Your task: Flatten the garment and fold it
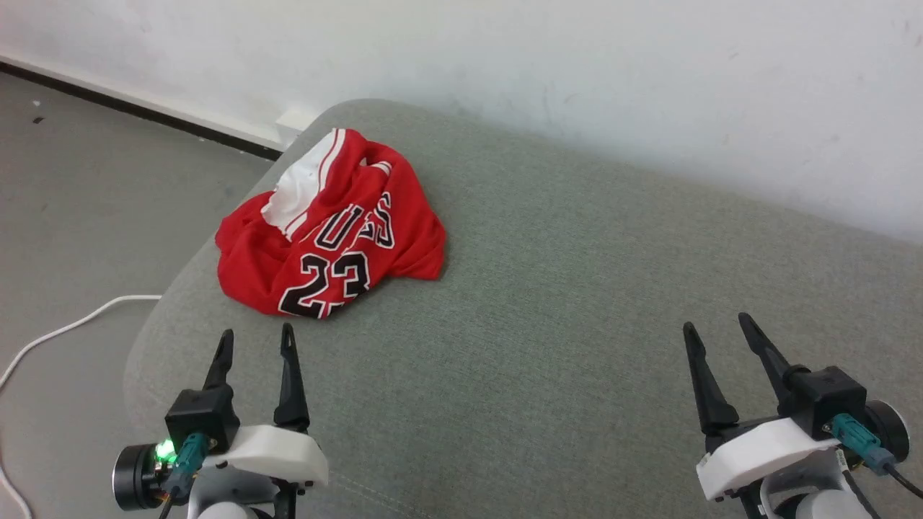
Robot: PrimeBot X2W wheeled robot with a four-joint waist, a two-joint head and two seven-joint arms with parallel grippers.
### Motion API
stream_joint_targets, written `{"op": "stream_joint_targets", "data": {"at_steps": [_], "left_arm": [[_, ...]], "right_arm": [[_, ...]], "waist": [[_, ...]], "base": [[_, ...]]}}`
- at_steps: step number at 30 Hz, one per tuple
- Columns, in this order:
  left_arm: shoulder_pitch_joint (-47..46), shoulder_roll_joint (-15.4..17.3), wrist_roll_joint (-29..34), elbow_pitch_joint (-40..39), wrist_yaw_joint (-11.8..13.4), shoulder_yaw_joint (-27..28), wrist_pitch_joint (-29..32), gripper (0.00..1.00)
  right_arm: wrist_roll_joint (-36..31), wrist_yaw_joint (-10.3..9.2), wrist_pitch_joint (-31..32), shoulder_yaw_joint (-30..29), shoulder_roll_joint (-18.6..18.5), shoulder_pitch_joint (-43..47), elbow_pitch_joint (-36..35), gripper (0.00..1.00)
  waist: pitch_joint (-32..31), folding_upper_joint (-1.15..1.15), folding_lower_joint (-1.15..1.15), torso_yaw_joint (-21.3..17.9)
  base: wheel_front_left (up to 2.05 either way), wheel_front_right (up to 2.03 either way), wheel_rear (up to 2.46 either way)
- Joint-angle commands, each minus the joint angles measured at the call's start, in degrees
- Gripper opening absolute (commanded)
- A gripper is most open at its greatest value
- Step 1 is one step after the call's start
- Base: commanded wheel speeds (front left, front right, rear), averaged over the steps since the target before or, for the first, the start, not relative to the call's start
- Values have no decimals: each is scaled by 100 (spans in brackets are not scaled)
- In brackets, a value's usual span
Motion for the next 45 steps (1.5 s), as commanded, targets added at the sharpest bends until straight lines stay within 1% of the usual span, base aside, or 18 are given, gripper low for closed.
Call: {"op": "stream_joint_targets", "data": {"at_steps": [1, 15, 42, 45], "left_arm": [[77, 46, -59, 44, 52, 18, -72, 100], [136, 72, -177, 129, 186, 2, -239, 100], [140, 103, -396, 292, 457, -51, -550, 100], [95, 99, -379, 290, 456, -77, -552, 100]], "right_arm": [[27, -8, -62, 26, 15, -98, 24, 100], [78, -9, -170, 177, 18, -126, 48, 100], [112, -12, -341, 363, 24, -167, 113, 100], [106, -12, -328, 345, 24, -168, 97, 100]], "waist": [[2, 0, 0, 113], [-17, 0, 0, 570], [-25, 0, 0, 1319], [-3, 0, 0, 1311]], "base": [[0, 0, 0], [0, 0, 0], [0, 0, 0], [0, 0, 0]]}}
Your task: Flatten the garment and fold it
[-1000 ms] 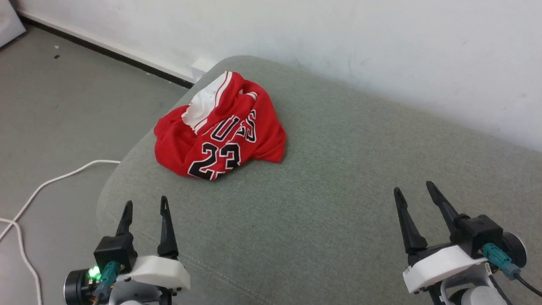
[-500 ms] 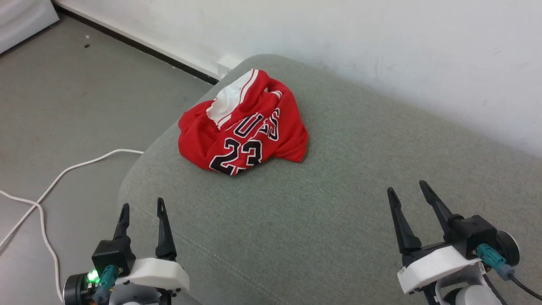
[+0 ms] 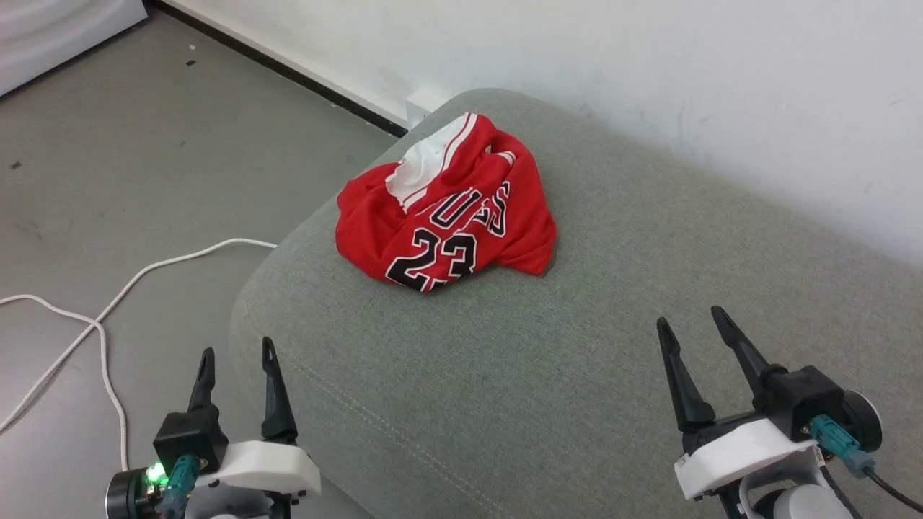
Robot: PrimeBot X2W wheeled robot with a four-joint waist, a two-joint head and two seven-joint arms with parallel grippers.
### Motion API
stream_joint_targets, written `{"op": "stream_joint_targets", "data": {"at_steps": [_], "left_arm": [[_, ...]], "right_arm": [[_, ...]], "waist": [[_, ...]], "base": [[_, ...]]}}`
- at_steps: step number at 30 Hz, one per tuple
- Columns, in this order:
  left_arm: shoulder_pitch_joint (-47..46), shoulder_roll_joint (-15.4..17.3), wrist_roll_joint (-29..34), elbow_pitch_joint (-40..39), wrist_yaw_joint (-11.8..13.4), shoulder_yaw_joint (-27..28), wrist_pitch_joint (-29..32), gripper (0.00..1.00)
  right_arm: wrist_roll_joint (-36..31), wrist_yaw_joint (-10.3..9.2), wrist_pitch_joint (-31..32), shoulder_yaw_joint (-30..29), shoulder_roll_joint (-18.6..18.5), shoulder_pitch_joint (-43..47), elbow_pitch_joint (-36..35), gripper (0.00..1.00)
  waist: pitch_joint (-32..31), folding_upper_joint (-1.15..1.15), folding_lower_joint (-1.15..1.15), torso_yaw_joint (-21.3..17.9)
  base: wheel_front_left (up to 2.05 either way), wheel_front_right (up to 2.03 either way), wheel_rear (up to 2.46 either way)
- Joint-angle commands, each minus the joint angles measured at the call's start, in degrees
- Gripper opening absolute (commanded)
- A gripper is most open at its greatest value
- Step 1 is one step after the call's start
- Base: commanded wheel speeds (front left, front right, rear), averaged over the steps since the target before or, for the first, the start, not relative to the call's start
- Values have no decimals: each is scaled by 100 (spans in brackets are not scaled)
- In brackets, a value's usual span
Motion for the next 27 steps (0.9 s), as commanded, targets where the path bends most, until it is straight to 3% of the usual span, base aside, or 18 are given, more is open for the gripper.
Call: {"op": "stream_joint_targets", "data": {"at_steps": [1, 6, 13, 21, 27], "left_arm": [[-39, 16, -29, 23, 18, -31, -27, 100], [-460, 18, -121, 223, -136, -93, -12, 100], [-2025, 97, -517, 985, -709, -196, 513, 100], [-3909, 549, -1014, 2157, -1164, 2, 1792, 100], [-4772, 985, -1510, 2783, -1304, 347, 2885, 100]], "right_arm": [[39, -12, -33, -6, 16, -60, -18, 100], [-36, -12, 57, 36, 16, -158, -95, 100], [-220, -12, 186, 131, 16, -431, -264, 100], [-416, -12, 244, 301, 16, -954, -441, 100], [-480, -12, 169, 411, 16, -1394, -459, 100]], "waist": [[33, 0, 0, -20], [279, 0, 0, -238], [989, 0, 0, -877], [2161, 0, 0, -1949], [2938, 0, 0, -2687]], "base": [[0, 0, 0], [0, 0, 0], [0, 0, 0], [0, 0, 0], [0, 0, 0]]}}
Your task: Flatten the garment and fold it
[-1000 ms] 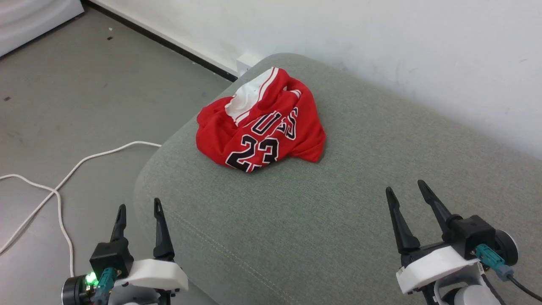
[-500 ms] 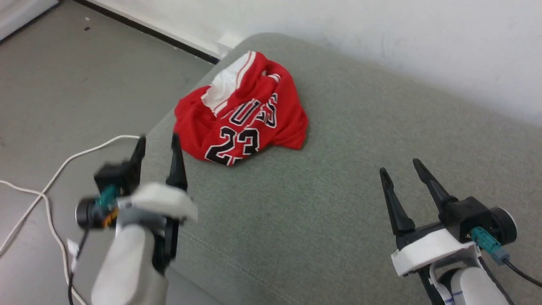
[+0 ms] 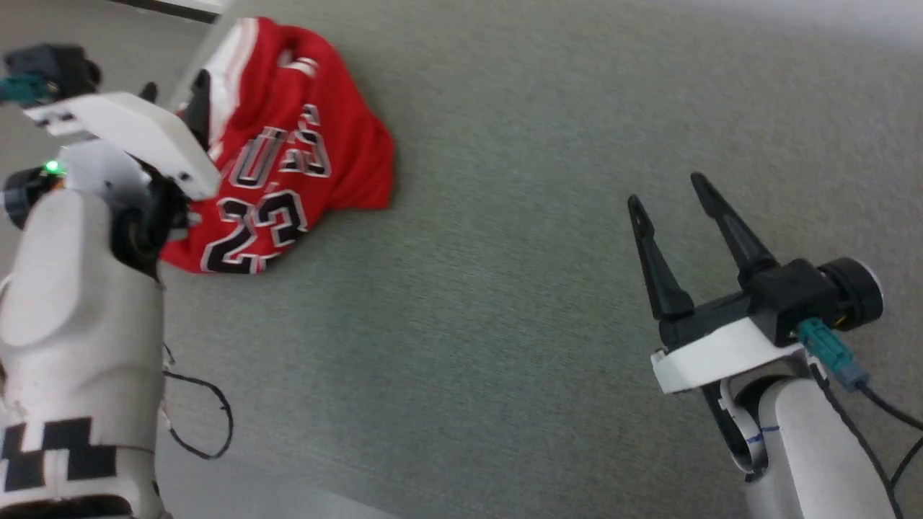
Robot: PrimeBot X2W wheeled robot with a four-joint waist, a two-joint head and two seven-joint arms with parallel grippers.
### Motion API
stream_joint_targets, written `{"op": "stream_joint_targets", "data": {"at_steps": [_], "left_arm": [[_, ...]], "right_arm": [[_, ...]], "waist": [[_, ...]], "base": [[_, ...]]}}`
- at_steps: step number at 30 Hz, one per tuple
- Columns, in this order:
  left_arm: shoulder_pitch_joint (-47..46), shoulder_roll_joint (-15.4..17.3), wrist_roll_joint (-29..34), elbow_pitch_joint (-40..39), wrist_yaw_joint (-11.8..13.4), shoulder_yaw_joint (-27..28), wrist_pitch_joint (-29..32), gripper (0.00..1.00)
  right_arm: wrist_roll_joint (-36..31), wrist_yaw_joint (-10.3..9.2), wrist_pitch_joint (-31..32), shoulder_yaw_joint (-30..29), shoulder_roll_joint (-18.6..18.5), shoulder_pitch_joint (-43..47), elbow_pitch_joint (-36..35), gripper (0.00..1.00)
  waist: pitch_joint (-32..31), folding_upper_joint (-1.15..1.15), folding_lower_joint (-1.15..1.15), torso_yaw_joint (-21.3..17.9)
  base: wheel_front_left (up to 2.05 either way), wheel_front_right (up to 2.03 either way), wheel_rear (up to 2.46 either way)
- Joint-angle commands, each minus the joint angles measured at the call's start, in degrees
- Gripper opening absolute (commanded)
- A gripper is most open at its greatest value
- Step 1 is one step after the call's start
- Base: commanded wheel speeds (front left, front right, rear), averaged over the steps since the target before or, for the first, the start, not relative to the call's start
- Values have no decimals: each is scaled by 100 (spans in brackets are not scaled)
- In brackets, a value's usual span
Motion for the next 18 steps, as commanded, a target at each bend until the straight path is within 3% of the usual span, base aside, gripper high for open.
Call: {"op": "stream_joint_targets", "data": {"at_steps": [1, 9, 18], "left_arm": [[-206, 99, -190, 154, 14, 145, 352, 100], [-274, 515, -644, 384, 435, 518, 1940, 100], [390, 716, -750, -111, 908, 616, 2952, 100]], "right_arm": [[-10, -11, -56, 22, -5, -178, -7, 100], [186, -11, -287, 96, -5, -408, 182, 100], [272, -11, -441, 60, -5, -447, 443, 100]], "waist": [[1239, 0, -2, -1220], [1654, 0, -2, -1753], [1378, 0, -2, -1793]], "base": [[0, 0, 0], [0, 0, 0], [0, 0, 0]]}}
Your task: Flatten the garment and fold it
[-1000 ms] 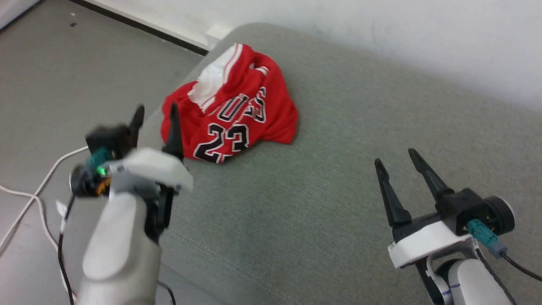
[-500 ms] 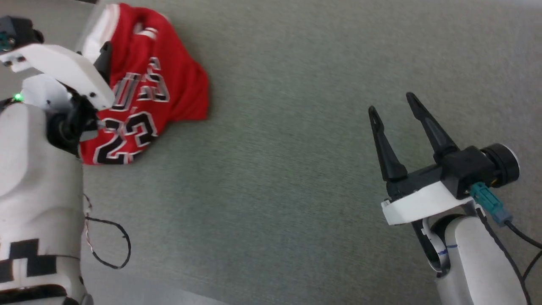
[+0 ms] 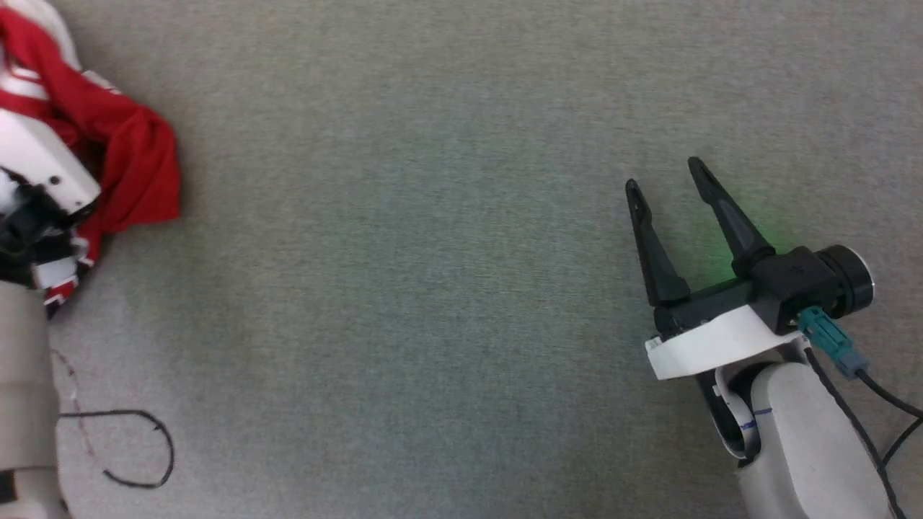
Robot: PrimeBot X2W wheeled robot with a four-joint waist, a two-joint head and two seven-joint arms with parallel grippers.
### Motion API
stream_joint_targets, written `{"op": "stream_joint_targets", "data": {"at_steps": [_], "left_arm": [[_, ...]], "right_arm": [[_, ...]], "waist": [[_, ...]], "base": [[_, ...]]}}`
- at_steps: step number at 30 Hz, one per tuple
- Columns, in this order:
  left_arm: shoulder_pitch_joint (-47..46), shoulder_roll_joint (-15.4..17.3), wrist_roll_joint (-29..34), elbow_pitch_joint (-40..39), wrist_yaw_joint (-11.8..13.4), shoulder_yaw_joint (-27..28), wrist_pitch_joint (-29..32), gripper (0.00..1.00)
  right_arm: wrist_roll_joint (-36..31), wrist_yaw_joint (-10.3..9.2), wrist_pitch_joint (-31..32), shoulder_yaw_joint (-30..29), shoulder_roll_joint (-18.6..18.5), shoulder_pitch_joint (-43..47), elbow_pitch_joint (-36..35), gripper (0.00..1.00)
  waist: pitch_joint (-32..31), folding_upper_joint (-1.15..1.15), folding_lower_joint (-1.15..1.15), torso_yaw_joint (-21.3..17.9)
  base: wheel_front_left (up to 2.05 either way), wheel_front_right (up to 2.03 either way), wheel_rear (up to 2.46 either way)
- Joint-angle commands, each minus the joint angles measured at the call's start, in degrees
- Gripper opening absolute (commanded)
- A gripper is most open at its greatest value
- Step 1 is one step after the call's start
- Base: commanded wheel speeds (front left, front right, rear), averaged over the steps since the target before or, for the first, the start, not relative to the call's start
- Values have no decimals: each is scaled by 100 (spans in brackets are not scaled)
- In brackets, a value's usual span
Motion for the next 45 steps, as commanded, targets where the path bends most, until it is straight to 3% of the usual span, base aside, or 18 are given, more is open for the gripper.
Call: {"op": "stream_joint_targets", "data": {"at_steps": [1, 2, 3, 6, 12, 16, 20, 26, 33, 40, 45], "left_arm": [[400, -135, -44, -38, 53, -83, 247, 68], [480, -103, -38, -153, 51, -77, 251, 31], [548, -47, 10, -275, 61, -65, 146, 0], [651, 109, 235, -561, 95, -69, -295, 0], [651, 461, 1034, -1111, 215, -99, -2342, 0], [427, 608, 1409, -1274, 62, -303, -3410, 0], [45, 589, 1627, -1382, -163, -632, -4017, 0], [-500, 198, 1725, -1636, -452, -1186, -4421, 0], [-748, -557, 1671, -1719, -748, -1905, -4563, 0], [-306, -1334, 1377, -1547, -989, -2514, -4434, 0], [335, -1643, 1143, -1029, -1136, -2959, -3956, 0]], "right_arm": [[62, -11, -56, 0, -1, -49, 72, 100], [80, -11, -68, -1, -1, -31, 101, 100], [100, -11, -80, -3, -1, -8, 137, 100], [144, -11, -97, -3, -1, 50, 199, 100], [273, -11, -130, -64, -1, 339, 399, 100], [376, -11, -149, -160, -1, 580, 487, 100], [441, -11, -160, -291, -1, 817, 516, 100], [490, -11, -159, -441, -1, 1026, 483, 100], [535, -11, -112, -462, -1, 1106, 404, 100], [567, -11, -77, -475, -1, 1198, 409, 100], [555, -11, -30, -447, -1, 1227, 384, 100]], "waist": [[-96, 0, 0, -137], [-194, 0, 0, -117], [-311, 0, 0, -93], [-551, 0, 0, -49], [-1383, 0, 0, 64], [-1889, 0, 0, 60], [-2269, 0, 0, -22], [-2569, 0, 0, -311], [-2650, 0, 0, -803], [-2666, 0, 0, -1309], [-2669, 0, 0, -1622]], "base": [[0, 0, 0], [0, 0, 0], [0, 0, 0], [0, 0, 0], [0, 0, 0], [0, 0, 0], [0, 0, 0], [0, 0, 0], [0, 0, 0], [0, 0, 0], [0, 0, 0]]}}
